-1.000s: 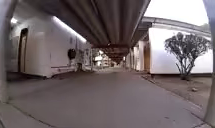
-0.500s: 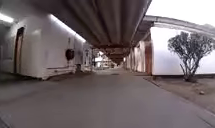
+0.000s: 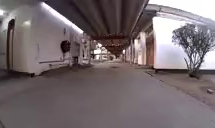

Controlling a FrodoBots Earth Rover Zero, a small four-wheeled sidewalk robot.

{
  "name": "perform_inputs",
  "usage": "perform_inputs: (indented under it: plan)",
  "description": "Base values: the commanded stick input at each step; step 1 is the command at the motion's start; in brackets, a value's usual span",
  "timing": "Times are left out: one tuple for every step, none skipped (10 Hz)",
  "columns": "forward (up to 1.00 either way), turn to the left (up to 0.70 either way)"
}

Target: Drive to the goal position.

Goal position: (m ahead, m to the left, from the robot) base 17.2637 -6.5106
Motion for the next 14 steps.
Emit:
perform_inputs:
  plan:
    - [0.70,0.00]
    - [0.70,0.00]
    - [0.70,0.00]
    - [0.70,0.00]
    - [0.70,0.00]
    - [0.70,0.00]
    - [0.70,0.00]
    - [0.70,0.00]
    - [0.70,0.00]
    - [0.70,0.00]
    - [0.70,0.00]
    - [0.70,0.00]
    - [0.70,0.00]
    - [0.70,0.00]
